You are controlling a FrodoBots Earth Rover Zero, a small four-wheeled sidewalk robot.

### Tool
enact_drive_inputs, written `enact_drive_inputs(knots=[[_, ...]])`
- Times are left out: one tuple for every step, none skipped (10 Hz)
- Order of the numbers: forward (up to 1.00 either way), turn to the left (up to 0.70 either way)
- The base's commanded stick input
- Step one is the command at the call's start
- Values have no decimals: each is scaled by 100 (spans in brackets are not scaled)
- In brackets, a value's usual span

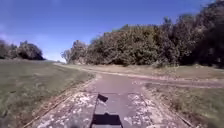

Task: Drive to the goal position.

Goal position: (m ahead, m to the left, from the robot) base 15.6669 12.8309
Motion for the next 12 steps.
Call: enact_drive_inputs(knots=[[85, 0], [85, 0], [85, 0], [85, 0], [85, 0], [85, 0], [85, 0], [85, 0], [85, 0], [85, 0], [85, 0], [85, 0]])
